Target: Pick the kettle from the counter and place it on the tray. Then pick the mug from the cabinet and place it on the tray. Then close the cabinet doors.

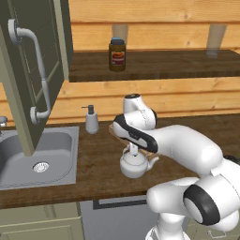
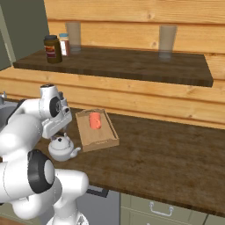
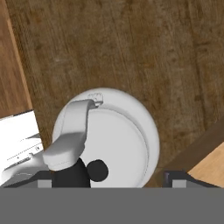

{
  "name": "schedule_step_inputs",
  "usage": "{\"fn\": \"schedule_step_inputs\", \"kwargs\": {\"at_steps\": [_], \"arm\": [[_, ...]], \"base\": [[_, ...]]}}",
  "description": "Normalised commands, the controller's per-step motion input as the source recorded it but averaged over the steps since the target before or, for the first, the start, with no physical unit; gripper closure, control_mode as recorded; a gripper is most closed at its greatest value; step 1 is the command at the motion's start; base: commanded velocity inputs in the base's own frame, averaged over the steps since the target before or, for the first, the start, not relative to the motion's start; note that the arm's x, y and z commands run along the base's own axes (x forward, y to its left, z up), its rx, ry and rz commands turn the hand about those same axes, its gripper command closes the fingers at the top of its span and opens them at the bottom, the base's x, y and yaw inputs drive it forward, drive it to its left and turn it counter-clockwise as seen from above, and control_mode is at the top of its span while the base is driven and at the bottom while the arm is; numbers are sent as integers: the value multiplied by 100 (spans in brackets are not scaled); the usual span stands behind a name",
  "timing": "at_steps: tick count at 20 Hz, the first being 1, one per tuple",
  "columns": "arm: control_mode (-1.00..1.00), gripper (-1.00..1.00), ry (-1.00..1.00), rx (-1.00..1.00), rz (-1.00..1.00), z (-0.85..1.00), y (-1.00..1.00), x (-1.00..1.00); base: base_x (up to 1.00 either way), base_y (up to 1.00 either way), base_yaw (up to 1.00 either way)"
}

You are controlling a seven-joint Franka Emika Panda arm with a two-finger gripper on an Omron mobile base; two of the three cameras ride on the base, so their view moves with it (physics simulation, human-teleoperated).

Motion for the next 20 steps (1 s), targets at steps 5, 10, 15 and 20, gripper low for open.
{"fn": "schedule_step_inputs", "kwargs": {"at_steps": [5,10,15,20], "arm": [[-100,100,0,0,1,-18,-1,0],[-100,100,0,0,1,-16,0,0],[-100,100,-1,1,0,1,-10,-4],[-100,100,-11,0,0,40,-38,-20]], "base": [[0,0,0],[0,0,0],[0,0,0],[0,0,0]]}}
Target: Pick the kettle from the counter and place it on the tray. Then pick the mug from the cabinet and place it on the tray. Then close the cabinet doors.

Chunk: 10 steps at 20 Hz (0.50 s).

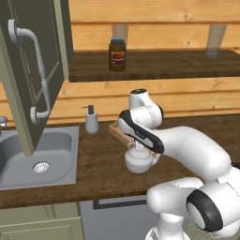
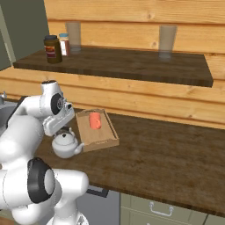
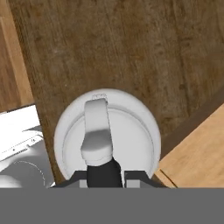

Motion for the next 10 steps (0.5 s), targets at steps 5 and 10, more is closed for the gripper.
{"fn": "schedule_step_inputs", "kwargs": {"at_steps": [5,10], "arm": [[-100,100,-18,0,0,59,-46,-19],[-100,100,-16,0,7,40,-44,-1]], "base": [[0,0,0],[0,0,0]]}}
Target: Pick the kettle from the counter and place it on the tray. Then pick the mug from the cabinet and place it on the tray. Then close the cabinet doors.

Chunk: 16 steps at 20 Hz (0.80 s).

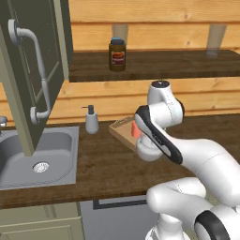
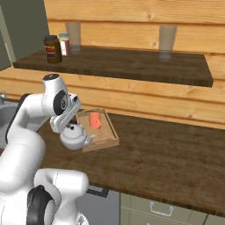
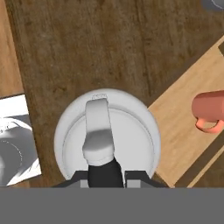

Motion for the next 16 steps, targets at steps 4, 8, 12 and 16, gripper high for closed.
{"fn": "schedule_step_inputs", "kwargs": {"at_steps": [4,8,12,16], "arm": [[-100,100,-16,0,11,23,-43,2],[-100,100,-10,0,13,9,-32,12],[-100,100,0,0,11,0,-19,32],[-100,100,4,0,11,-1,-8,46]], "base": [[0,0,0],[0,0,0],[0,0,0],[0,0,0]]}}
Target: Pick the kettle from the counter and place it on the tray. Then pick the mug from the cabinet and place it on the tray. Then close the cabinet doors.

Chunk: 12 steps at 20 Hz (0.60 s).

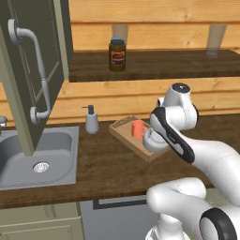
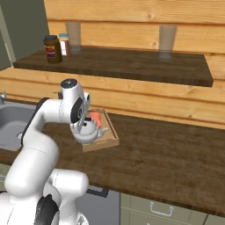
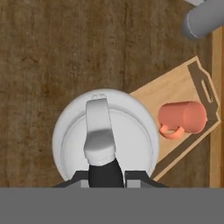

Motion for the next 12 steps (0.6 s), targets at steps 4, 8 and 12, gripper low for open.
{"fn": "schedule_step_inputs", "kwargs": {"at_steps": [4,8,12], "arm": [[-100,100,8,0,10,-1,-5,45],[-100,100,13,0,8,-10,-2,38],[-100,100,18,0,5,-22,-4,35]], "base": [[0,0,0],[0,0,0],[0,0,0]]}}
